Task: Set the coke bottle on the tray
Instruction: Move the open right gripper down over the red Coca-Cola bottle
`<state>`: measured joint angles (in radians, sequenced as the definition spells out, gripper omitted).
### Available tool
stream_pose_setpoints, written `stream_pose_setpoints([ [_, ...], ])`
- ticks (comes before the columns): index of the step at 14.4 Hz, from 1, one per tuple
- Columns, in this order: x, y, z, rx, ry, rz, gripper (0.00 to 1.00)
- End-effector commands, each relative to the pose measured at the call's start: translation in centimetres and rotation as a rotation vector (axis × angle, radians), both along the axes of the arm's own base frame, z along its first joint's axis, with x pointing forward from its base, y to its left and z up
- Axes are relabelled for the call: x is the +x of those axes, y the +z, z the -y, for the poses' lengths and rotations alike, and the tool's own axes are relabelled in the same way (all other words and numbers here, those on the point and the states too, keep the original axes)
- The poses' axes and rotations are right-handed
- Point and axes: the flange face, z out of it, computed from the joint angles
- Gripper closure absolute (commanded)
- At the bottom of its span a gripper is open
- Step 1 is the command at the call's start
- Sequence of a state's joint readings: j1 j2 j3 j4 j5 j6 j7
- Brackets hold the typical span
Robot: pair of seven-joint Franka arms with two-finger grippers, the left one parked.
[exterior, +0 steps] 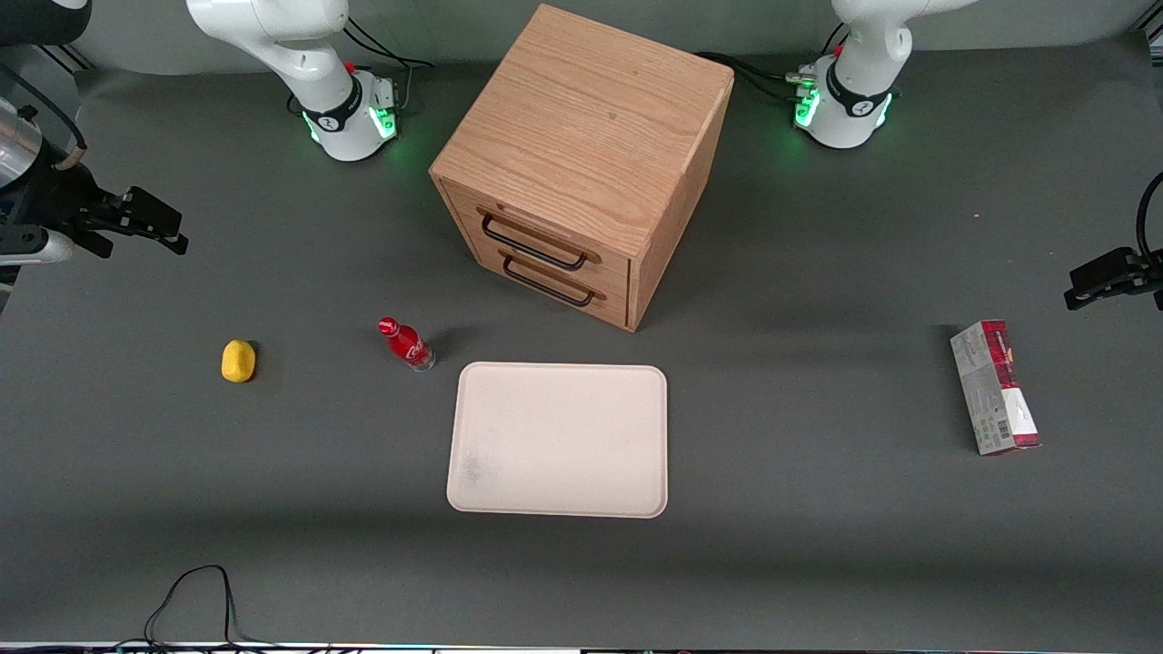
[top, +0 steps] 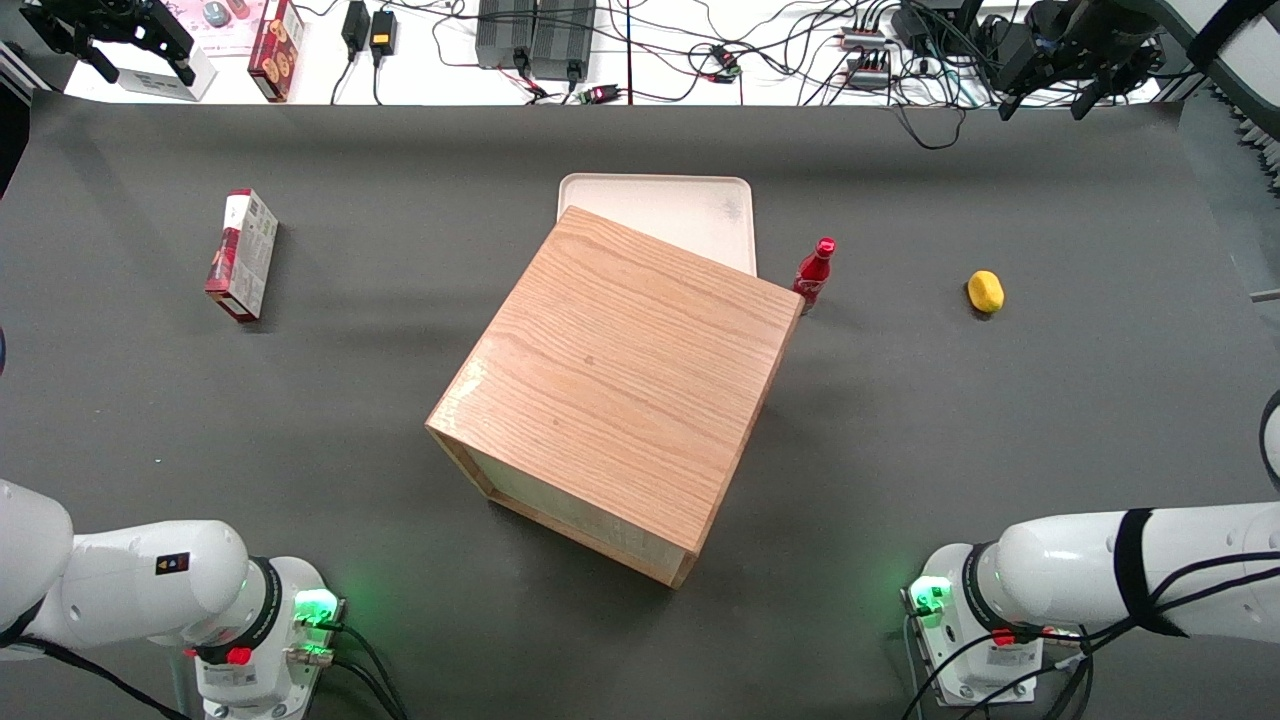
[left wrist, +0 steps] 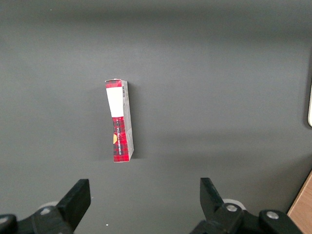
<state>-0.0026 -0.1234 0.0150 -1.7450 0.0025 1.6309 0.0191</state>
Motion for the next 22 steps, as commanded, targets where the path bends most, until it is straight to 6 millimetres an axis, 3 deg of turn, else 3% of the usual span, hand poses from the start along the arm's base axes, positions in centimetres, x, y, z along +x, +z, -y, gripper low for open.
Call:
stream_pose_setpoints([
  [1,0.8,0.4,-0.1,0.022,0.02,-0.008,0.0],
  [3,1.3,0.7,-1.0,0.021,0.026,0.0,0.0],
  [7,1.3,0.0,-11.4,0.019,-0.025,-0.016,0.0],
  [9,1.1,-0.9,-15.2,0.022,-0.04,-0.022,0.0],
  [11,1.0,-2.0,-17.1,0.022,-0.049,-0.035,0.0],
  [14,1.8,-4.2,-17.3,0.021,-0.048,-0.064,0.0],
  [17,2.3,-10.0,-17.5,0.031,-0.05,-0.039,0.0],
  [22,1.7,-22.6,-18.6,0.06,-0.031,0.004,0.0],
])
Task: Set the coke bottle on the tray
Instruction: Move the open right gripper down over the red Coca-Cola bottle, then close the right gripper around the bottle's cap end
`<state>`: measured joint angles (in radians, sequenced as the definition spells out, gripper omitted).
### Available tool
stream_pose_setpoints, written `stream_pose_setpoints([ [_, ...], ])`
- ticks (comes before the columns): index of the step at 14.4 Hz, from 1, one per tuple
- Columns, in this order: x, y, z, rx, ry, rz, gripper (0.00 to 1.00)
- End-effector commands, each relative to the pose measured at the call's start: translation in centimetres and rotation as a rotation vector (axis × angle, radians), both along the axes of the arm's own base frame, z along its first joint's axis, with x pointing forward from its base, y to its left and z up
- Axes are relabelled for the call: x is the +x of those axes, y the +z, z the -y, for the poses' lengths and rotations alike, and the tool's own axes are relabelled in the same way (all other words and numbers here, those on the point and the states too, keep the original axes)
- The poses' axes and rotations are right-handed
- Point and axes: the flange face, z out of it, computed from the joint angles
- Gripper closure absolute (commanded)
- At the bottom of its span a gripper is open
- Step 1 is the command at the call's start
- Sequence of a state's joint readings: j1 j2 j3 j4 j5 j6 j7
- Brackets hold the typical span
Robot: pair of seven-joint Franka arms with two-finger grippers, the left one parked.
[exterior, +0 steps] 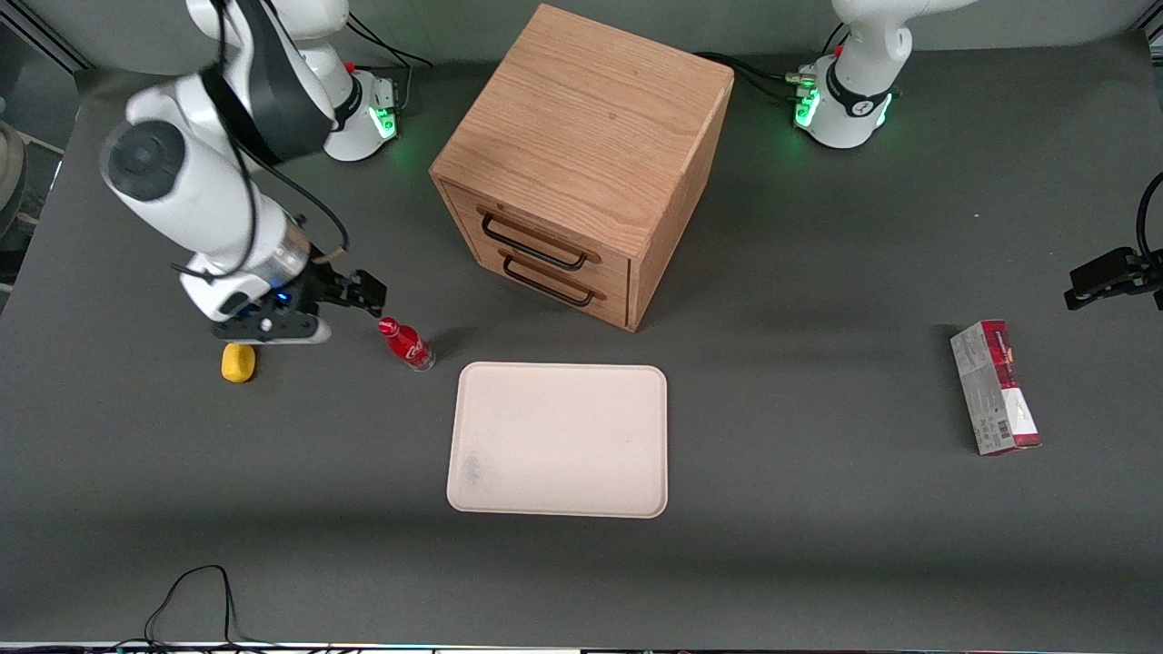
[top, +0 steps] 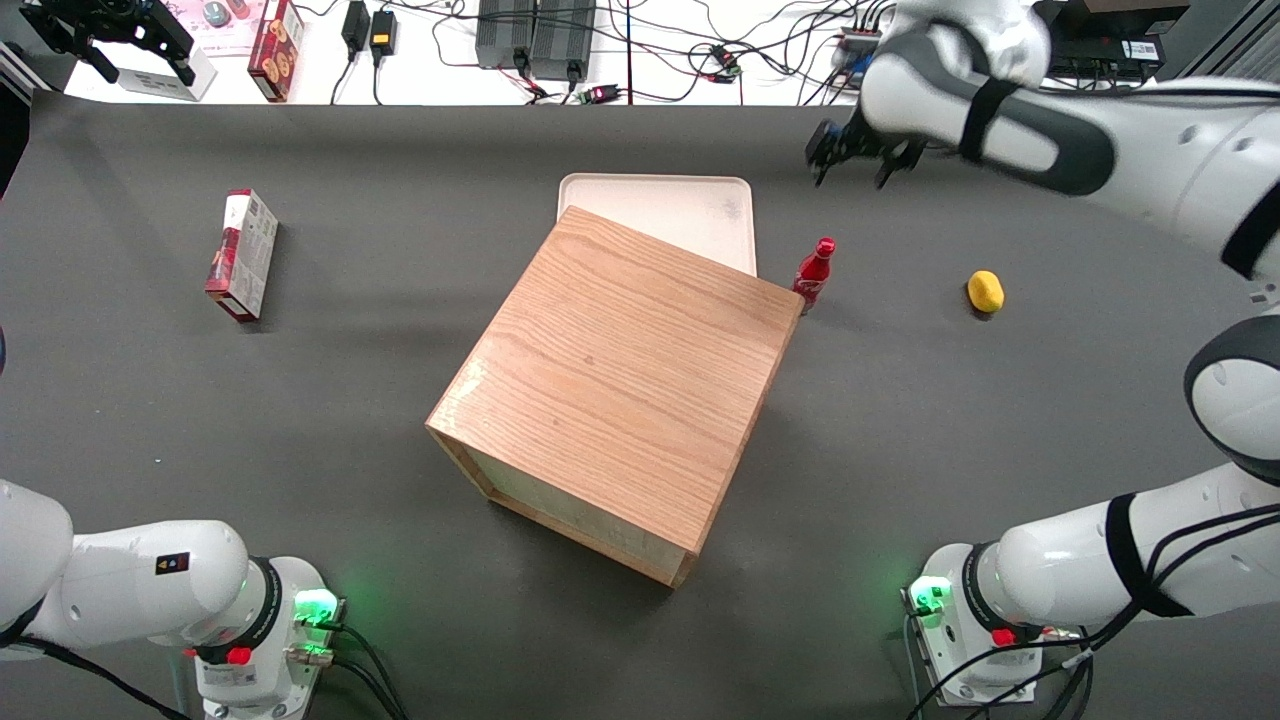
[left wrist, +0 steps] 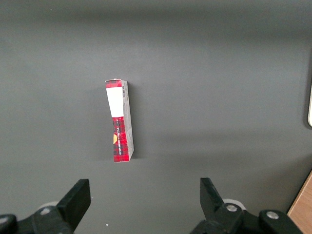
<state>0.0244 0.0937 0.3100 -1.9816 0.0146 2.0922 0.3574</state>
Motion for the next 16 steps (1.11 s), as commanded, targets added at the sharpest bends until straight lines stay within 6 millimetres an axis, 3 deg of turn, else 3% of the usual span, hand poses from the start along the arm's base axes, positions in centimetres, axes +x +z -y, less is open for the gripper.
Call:
stream_pose_setpoints([
  [1,-1.0,-5.5,-0.6,0.018,-0.007,0.004,0.0],
  [4,-1.6,-8.6,-0.9,0.014,0.004,-0.028,0.0],
  [7,-1.9,-9.6,-0.7,-0.007,0.016,-0.039,0.03],
  [10,-2.1,-10.1,-0.8,-0.008,0.016,-0.048,0.15],
  [13,-2.0,-10.2,-0.6,-0.027,0.032,-0.042,0.65],
  [16,-1.9,-10.2,-0.4,-0.042,0.042,-0.036,0.98],
])
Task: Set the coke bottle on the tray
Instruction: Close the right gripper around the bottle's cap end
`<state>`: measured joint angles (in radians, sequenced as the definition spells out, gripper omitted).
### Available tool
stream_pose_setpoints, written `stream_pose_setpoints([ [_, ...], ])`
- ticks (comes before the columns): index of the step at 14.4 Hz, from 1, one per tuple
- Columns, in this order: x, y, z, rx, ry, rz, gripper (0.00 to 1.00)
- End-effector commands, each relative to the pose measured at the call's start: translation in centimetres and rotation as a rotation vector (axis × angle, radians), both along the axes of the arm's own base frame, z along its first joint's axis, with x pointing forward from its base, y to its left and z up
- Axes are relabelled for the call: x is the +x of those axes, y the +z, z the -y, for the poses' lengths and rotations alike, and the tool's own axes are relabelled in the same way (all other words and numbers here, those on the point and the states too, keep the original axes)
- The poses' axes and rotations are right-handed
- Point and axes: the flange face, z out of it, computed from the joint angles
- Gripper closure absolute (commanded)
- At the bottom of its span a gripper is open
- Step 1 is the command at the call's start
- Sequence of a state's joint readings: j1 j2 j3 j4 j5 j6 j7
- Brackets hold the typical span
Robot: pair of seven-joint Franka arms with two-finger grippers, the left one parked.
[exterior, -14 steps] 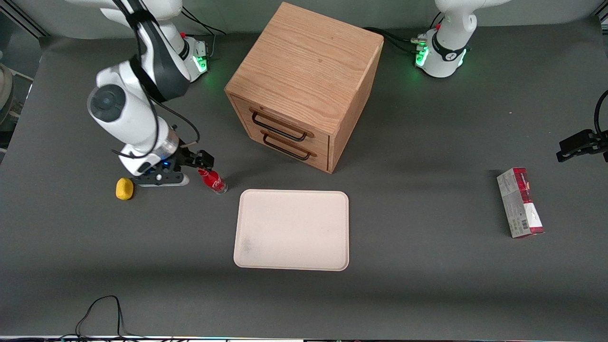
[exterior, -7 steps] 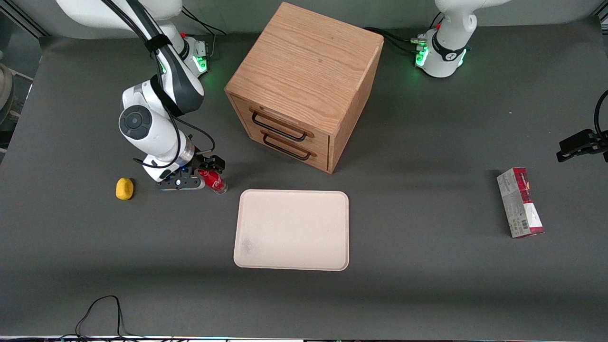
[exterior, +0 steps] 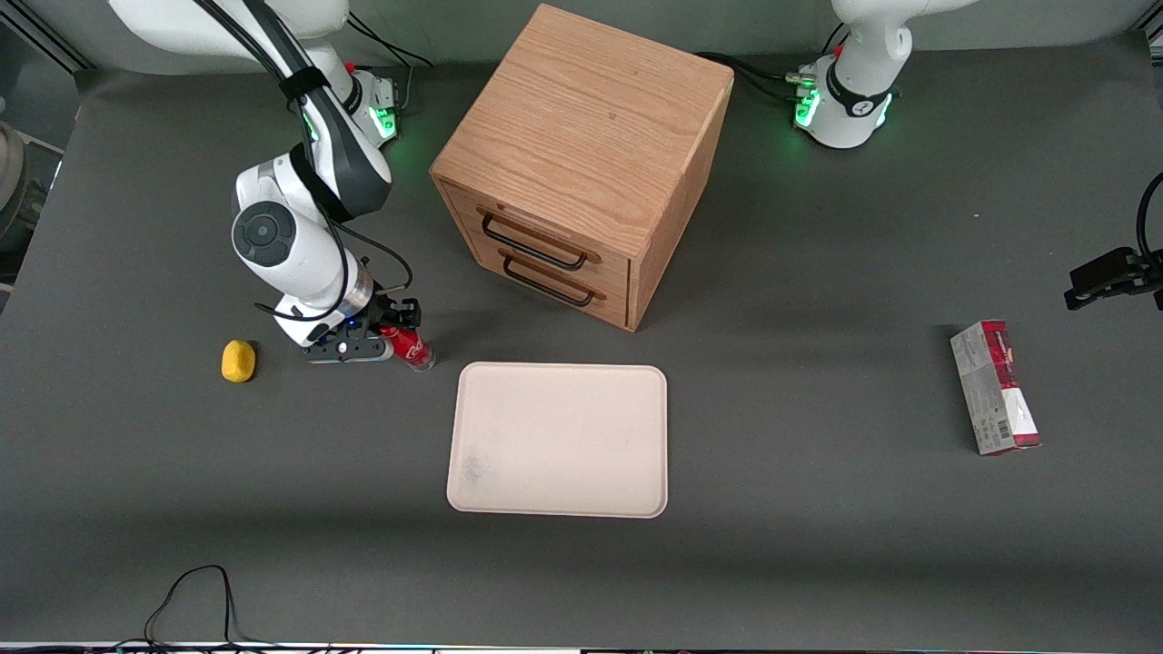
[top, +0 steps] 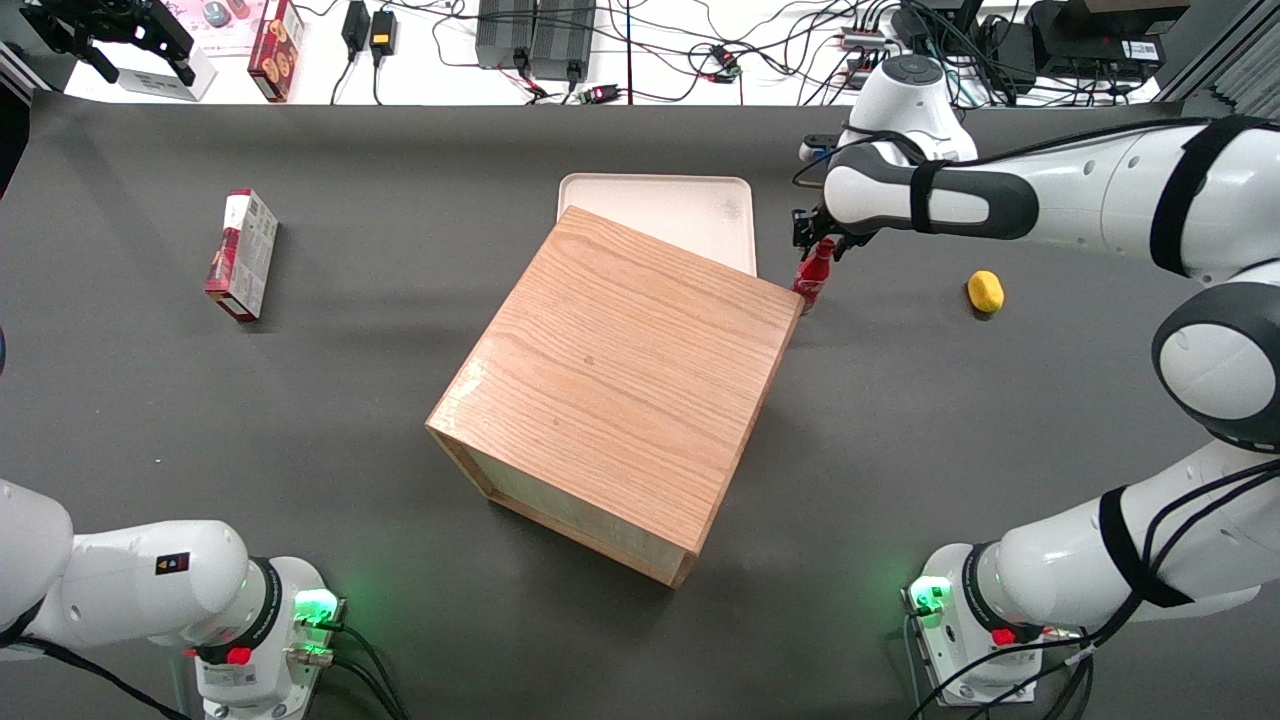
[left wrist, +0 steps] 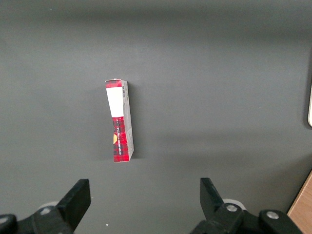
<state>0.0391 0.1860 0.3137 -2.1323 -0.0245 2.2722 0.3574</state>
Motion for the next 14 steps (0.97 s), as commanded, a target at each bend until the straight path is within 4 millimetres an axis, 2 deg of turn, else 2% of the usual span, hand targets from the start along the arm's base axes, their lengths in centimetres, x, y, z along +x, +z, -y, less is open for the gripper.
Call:
stream_pose_setpoints([
  [1,0.1,0.0,0.0,-0.019,0.003,0.021,1.0],
  [4,0.4,0.5,-0.1,-0.016,0.0,0.031,1.0],
  [6,1.4,2.6,-0.3,-0.017,-0.003,0.038,1.0],
  [10,4.5,11.4,-0.8,-0.031,0.0,0.014,1.0],
  [14,8.4,18.4,-1.6,-0.008,0.002,-0.01,1.0],
])
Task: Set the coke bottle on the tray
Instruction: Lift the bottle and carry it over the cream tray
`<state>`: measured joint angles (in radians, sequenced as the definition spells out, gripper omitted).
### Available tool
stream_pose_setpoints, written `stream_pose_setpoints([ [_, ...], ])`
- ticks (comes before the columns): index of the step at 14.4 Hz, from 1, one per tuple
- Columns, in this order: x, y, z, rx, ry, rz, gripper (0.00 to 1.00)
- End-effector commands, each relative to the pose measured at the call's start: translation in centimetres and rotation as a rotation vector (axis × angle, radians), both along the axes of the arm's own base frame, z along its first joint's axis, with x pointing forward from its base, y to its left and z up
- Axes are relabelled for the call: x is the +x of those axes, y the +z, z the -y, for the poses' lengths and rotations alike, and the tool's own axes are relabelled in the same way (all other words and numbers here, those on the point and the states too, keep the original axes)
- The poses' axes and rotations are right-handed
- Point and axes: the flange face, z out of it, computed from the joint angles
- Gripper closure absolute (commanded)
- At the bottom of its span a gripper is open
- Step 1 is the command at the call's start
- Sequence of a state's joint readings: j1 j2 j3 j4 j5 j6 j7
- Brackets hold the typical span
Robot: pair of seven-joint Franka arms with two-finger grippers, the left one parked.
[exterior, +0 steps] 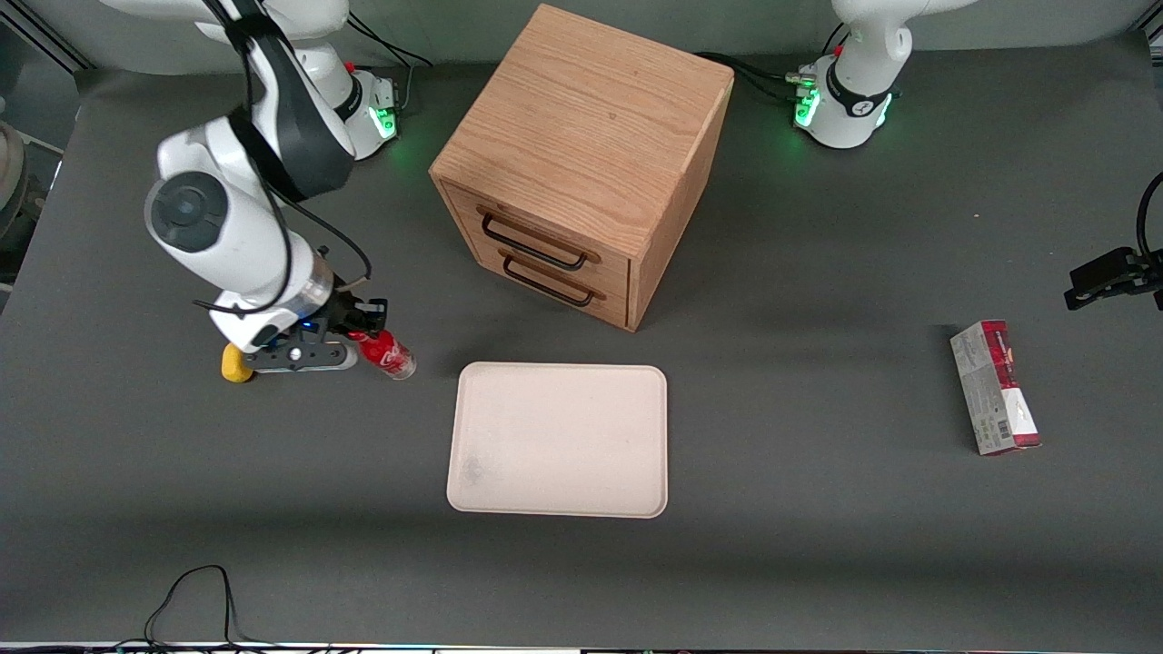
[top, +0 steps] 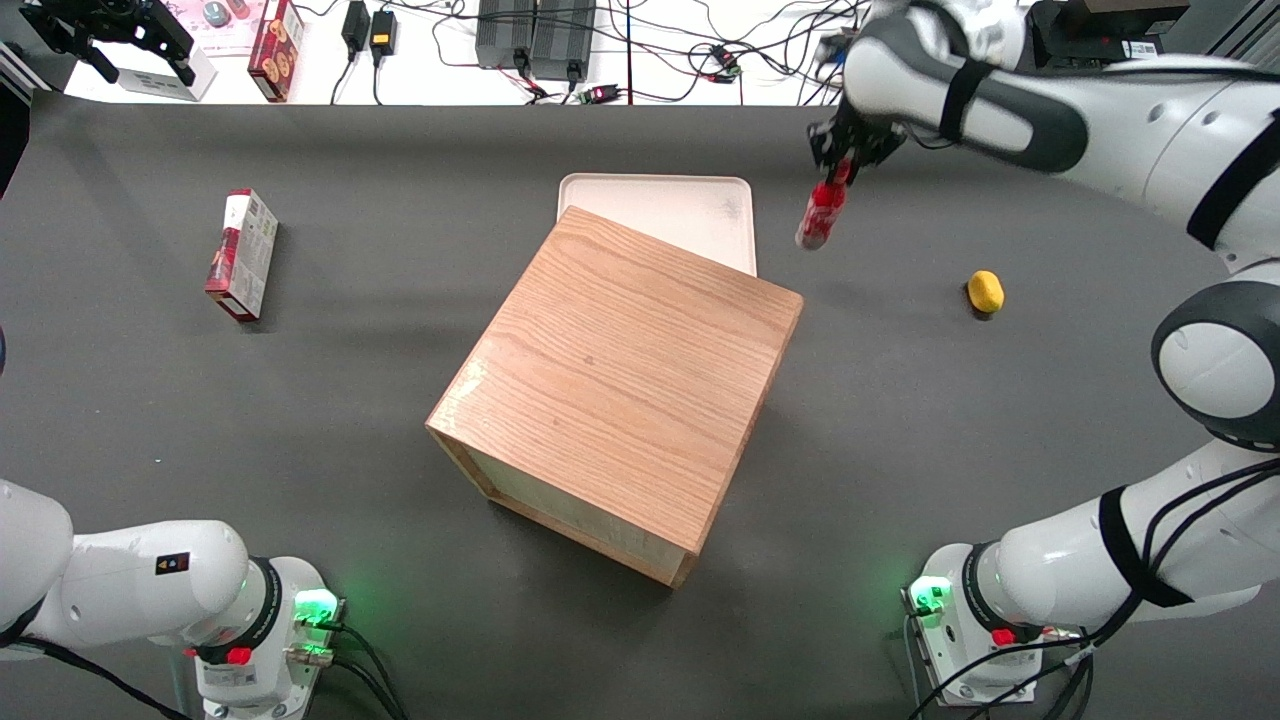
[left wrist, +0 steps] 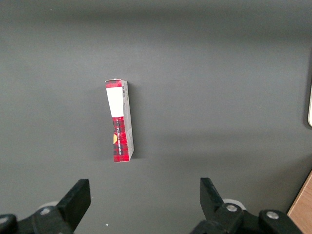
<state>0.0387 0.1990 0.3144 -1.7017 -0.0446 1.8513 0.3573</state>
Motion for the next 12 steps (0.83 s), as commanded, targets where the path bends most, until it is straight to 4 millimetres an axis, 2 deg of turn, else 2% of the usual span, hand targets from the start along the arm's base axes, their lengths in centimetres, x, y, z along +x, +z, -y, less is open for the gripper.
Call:
stream_pose_setpoints([
  [1,3.7,4.6,-1.3,0.022,0.013,-0.029,1.0],
  [5,5.5,8.7,-4.8,0.022,0.104,-0.021,1.0],
  [6,6.1,8.7,-5.5,0.038,0.12,-0.017,1.0],
  [8,7.7,7.2,-6.1,0.056,0.127,-0.002,1.0],
  [10,9.1,4.9,-7.6,0.014,0.149,0.057,1.0],
  [12,10.6,1.2,-9.0,0.007,0.169,0.09,1.0],
])
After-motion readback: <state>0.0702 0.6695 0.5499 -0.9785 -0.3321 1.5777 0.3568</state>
